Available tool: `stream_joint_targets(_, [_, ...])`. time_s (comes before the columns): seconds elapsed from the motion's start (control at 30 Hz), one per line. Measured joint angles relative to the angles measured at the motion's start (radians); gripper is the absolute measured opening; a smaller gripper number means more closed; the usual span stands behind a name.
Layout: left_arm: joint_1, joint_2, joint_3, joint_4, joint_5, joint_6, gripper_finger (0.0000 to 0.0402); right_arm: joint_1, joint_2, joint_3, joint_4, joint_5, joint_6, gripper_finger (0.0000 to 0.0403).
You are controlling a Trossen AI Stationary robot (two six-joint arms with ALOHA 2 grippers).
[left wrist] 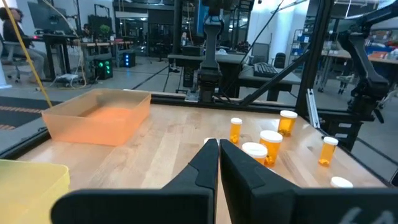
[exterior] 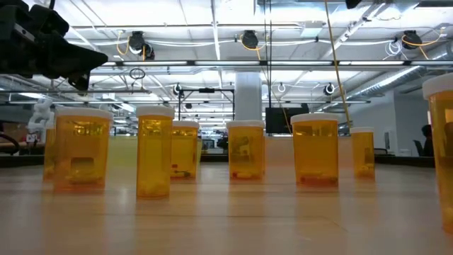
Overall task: Pick and place medicine bottles into bin by pill shape (circle, oval)
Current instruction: Put the big yellow pill bottle into the transparent orange bin
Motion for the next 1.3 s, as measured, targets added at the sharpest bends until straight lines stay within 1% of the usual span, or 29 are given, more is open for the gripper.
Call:
stream_joint_targets(0.1, [0.0,0.0,0.0,0.0,0.0,-0.019,0.0019,0.0,0.086,0.08,-0.08,0.025,0.016,0.0])
stream_joint_targets(0.23, [0.0,0.0,0.0,0.0,0.0,-0.031,0.0019,0.0,0.169,0.158,-0.16,0.028,0.023,0.0])
stream_joint_targets(0.43, [0.0,0.0,0.009,-0.011,0.001,-0.041,0.0019,0.0,0.231,0.169,-0.166,0.028,0.034,0.0])
stream_joint_targets(0.53, [0.0,0.009,0.062,-0.042,0.001,-0.042,0.0019,0.0,0.251,0.169,-0.166,0.028,0.052,0.0])
stream_joint_targets(0.63, [0.0,0.04,0.157,-0.124,0.0,-0.038,0.0019,0.0,0.264,0.169,-0.164,0.028,0.057,0.0])
stream_joint_targets(0.77, [0.0,0.123,0.293,-0.21,0.0,-0.027,0.0019,0.0,0.285,0.169,-0.158,0.028,0.075,0.0])
stream_joint_targets(0.93, [0.0,0.271,0.463,-0.266,0.014,0.041,0.0019,0.012,0.301,0.146,-0.142,0.028,0.116,0.0])
stream_joint_targets(1.07, [0.0,0.409,0.599,-0.305,0.057,0.076,0.0019,0.039,0.298,0.067,-0.08,0.028,0.14,0.0])
stream_joint_targets(1.13, [0.0,0.477,0.654,-0.334,0.062,0.078,0.0019,0.052,0.297,0.021,-0.038,0.028,0.15,0.0])
stream_joint_targets(1.23, [-0.002,0.581,0.701,-0.344,0.062,0.079,0.0019,0.066,0.298,-0.049,0.023,0.028,0.152,0.0])
stream_joint_targets(1.3, [-0.008,0.644,0.709,-0.341,0.062,0.081,0.0019,0.074,0.298,-0.095,0.074,0.028,0.168,0.0])
